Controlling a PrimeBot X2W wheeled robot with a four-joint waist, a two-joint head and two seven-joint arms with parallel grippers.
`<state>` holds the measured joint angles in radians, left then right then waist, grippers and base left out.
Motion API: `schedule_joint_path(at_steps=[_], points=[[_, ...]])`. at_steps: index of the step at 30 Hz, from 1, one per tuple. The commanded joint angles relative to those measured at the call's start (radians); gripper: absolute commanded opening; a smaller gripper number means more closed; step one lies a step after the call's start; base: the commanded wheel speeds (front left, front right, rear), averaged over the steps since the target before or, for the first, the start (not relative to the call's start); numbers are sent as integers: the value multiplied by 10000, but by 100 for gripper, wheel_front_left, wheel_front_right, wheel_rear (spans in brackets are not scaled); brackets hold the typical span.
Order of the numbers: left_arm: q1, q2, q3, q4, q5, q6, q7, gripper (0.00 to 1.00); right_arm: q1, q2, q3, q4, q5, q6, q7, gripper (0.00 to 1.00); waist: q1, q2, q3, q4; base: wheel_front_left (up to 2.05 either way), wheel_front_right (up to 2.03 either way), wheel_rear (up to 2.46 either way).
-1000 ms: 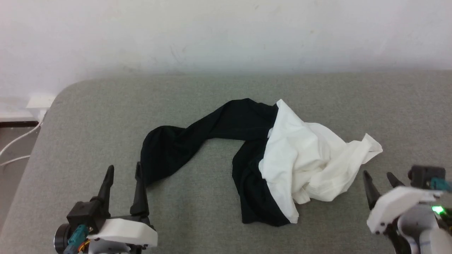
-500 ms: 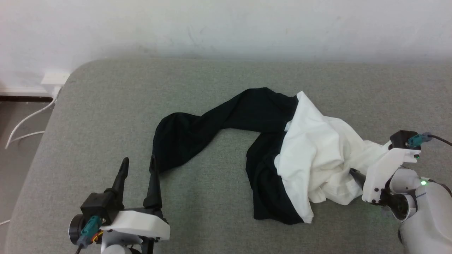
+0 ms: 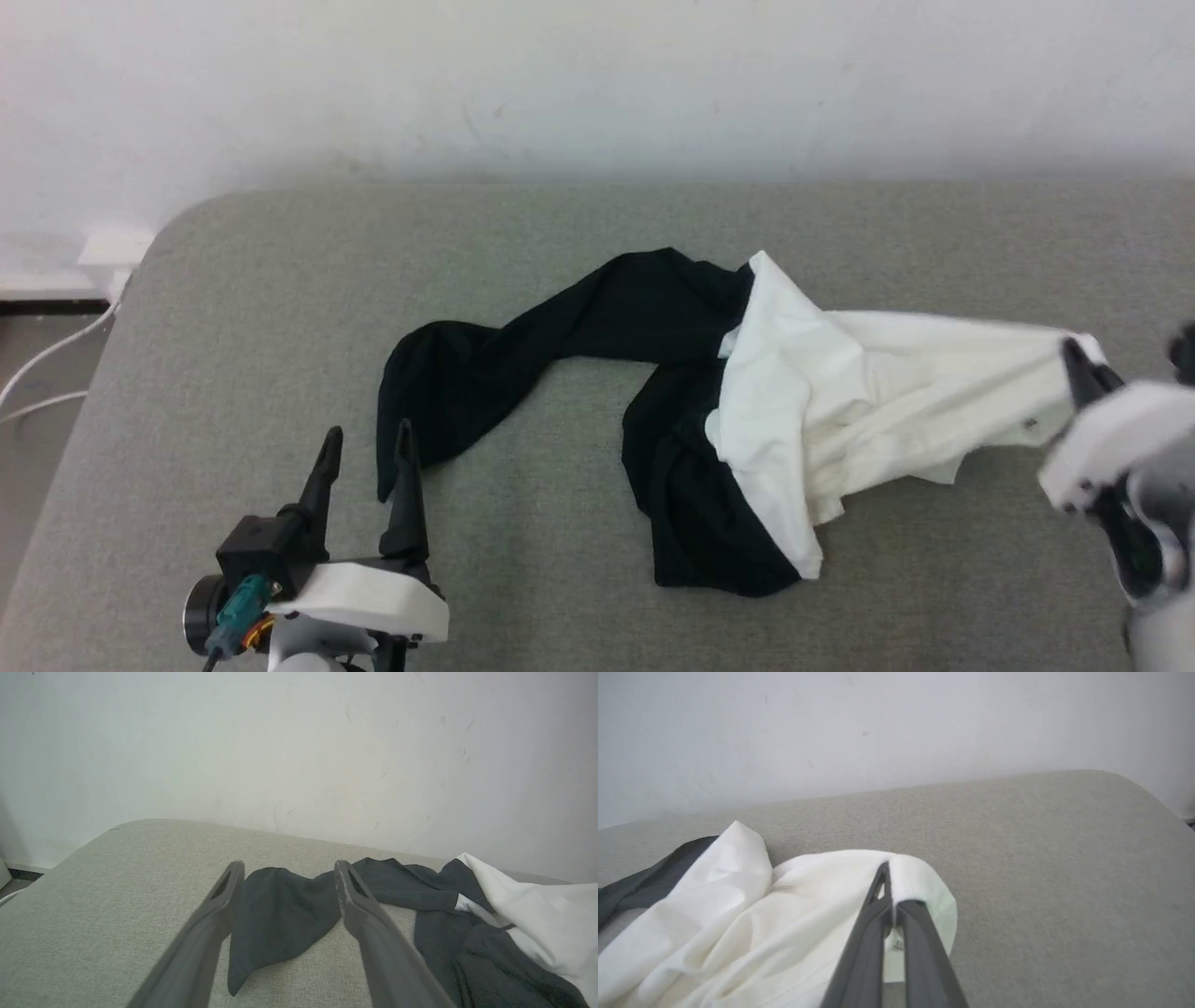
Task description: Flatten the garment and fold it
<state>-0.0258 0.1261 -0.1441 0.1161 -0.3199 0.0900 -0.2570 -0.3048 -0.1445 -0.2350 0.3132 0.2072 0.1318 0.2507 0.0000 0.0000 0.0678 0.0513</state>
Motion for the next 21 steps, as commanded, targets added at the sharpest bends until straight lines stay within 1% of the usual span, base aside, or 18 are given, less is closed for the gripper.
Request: schedule_joint_path(at_steps=[1, 4, 6, 9, 10, 12, 13, 14, 15, 19, 21], points=[[74, 14, 9, 18, -73, 27, -43, 100, 492, 92, -210, -280, -97, -11, -57, 0, 0, 0, -187, -207, 0, 0, 0], [191, 65, 56, 10, -99, 71, -43, 100, 2077, 518, -1195, -1953, -367, -11, 200, 0, 0, 0, -263, -370, 0, 0, 0], [263, 87, 66, 9, -116, 89, -41, 100, 3110, 735, -1778, -2748, -344, -11, 505, 0, 0, 0, -295, -448, 0, 0, 0], [326, 109, 72, 29, -151, 113, -30, 100, 4462, 900, -2546, -3171, -274, -11, 940, 0, 0, 0, -320, -510, 0, 0, 0], [346, 120, 84, 40, -164, 127, -22, 100, 4749, 921, -2747, -3174, -189, -11, 1030, 0, 0, 0, -331, -540, 0, 0, 0], [392, 140, 99, 50, -181, 158, -15, 100, 5208, 934, -2936, -2810, -7, -11, 1264, 0, 0, 0, -351, -587, 0, 0, 0], [408, 146, 100, 57, -191, 170, -2, 100, 5313, 936, -2949, -2616, 96, -11, 1294, 8, 0, 0, -353, -600, 0, 0, 0], [424, 153, 104, 65, -201, 181, 4, 100, 5337, 937, -2905, -2478, 214, -11, 1260, 41, 0, 0, -368, -617, 0, 0, 0], [442, 161, 103, 75, -209, 192, 12, 100, 5307, 938, -2805, -2443, 270, -11, 1143, 100, 0, 0, -383, -627, 0, 0, 0], [516, 177, 84, 99, -238, 232, 54, 100, 4706, 940, -2563, -2819, 425, -11, 341, 100, 0, 0, -468, -637, 0, 0, 0], [529, 181, 75, 80, -251, 254, 73, 100, 4227, 940, -2292, -3064, 395, -11, 132, 100, 0, 0, -480, -628, 0, 0, 0]])
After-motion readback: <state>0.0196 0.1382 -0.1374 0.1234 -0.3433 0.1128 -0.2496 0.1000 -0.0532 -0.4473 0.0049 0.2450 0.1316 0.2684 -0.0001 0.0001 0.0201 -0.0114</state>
